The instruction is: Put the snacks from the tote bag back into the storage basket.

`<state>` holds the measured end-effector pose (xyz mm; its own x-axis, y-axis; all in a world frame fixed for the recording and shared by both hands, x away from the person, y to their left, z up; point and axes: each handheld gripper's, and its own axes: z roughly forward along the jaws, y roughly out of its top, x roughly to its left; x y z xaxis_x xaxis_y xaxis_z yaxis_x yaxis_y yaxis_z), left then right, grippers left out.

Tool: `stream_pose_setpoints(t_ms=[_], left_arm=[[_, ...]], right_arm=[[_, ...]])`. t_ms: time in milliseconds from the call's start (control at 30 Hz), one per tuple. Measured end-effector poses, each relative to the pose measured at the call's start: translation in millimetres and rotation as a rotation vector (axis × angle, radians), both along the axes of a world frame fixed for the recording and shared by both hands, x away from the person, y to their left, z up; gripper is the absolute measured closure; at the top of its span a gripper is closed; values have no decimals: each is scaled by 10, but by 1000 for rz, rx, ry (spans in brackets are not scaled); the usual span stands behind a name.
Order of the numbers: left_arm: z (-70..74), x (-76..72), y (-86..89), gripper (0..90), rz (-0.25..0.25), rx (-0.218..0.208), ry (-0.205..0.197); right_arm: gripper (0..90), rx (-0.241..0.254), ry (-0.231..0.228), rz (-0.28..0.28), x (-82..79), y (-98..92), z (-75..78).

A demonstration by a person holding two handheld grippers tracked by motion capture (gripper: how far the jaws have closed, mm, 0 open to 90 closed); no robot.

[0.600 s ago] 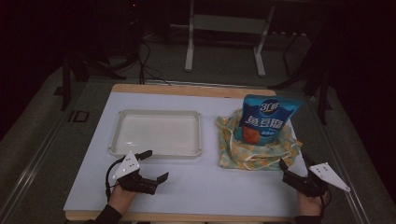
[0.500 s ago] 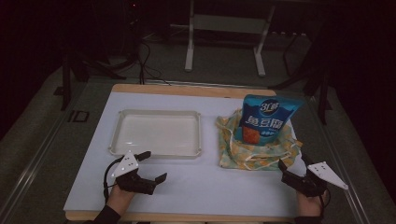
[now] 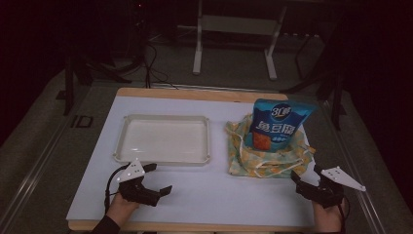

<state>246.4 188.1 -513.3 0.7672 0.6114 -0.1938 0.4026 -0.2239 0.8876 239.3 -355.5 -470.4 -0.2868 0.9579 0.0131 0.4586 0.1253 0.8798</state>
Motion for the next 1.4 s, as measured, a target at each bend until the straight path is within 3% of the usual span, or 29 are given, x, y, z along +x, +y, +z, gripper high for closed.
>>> stream_pose_setpoints(t_ms=[33,100,200,267,300,433,600,700,867,1000,1167,1267,1400], left_arm=[[14,7,24,3,0,-30,4],[22,14,26,3,9,-18,1],[22,32,20,4,-17,-41,-2],[21,36,4,4,-23,-35,0],[20,35,-18,4,-25,-26,-3],[42,31,-133,9,-50,-5,-14],[57,74,-226,9,-76,-15,8],[82,127,-326,9,-80,-1,9],[120,196,-450,9,-96,14,-11],[146,250,-519,9,-102,15,-20],[190,394,-645,9,-107,13,-33],[223,479,-734,10,-122,6,-37],[262,571,-861,12,-149,13,-36]], right_arm=[[127,-4,13,10,6,-4,10],[119,-11,20,17,6,-12,18],[116,11,37,36,11,-29,36],[117,13,44,45,17,-29,44],[131,19,71,69,31,-23,66],[131,2,108,117,59,5,85],[131,9,118,161,86,42,104],[130,-28,118,167,104,65,110],[113,-1,80,170,134,49,116],[113,-23,47,147,147,59,133],[119,5,42,169,198,28,172],[148,5,15,199,233,2,210],[131,23,10,191,301,-29,257]])
